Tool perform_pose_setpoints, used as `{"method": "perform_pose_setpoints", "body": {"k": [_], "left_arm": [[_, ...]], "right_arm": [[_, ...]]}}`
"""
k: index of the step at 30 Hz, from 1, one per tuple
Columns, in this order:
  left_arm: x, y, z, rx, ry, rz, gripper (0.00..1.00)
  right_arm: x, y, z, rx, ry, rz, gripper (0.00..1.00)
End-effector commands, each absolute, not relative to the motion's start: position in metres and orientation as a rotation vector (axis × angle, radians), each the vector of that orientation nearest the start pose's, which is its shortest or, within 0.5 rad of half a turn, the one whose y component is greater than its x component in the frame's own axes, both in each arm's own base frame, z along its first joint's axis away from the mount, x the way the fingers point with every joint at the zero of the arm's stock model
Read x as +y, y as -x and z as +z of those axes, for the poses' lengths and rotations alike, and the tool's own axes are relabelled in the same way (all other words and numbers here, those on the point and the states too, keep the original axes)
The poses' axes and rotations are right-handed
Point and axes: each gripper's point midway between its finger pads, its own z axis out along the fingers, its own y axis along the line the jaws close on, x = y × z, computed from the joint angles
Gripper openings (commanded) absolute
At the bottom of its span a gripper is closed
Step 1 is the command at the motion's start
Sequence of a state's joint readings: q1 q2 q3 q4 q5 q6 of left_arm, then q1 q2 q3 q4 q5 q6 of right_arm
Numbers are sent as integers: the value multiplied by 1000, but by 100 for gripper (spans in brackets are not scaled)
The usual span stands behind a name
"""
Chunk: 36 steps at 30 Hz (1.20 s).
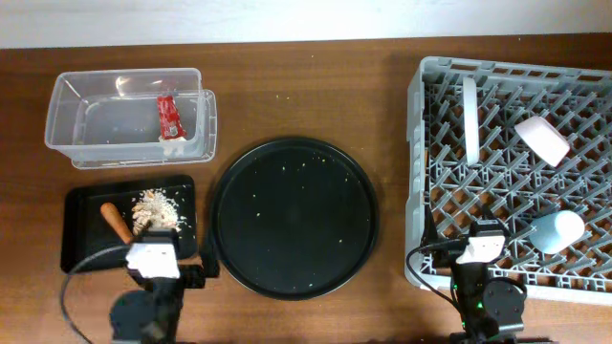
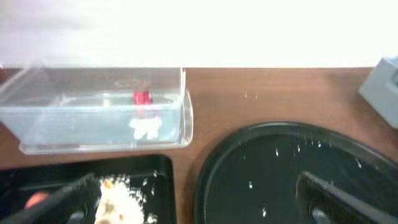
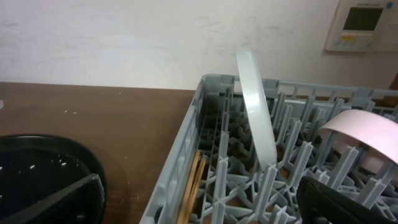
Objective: Sort waste into correct bins and load items into the dishwasher rack
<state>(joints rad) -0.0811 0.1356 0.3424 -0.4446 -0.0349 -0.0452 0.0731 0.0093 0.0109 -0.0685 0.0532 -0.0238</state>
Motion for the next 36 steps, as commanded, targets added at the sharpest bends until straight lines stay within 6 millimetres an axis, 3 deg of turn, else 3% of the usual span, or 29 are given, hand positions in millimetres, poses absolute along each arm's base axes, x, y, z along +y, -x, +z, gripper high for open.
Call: {"method": "perform_pose_setpoints", "body": {"k": [1,4,7,36], "left_arm": [[-11,-235,182,1701,-9,-43,99],[-13,-246,174,1577,-13,-50,99],[-18,-245,156,1645,-134,12,99],[-19,-245,156,1645,-134,11,99]], "right_arm": [[8,-246,157,1644,33,-11,99],[8,-246,157,1644,33,-11,98],[8,-246,157,1644,33,-11,98],[8,-246,157,1644,33,-11,98]]}}
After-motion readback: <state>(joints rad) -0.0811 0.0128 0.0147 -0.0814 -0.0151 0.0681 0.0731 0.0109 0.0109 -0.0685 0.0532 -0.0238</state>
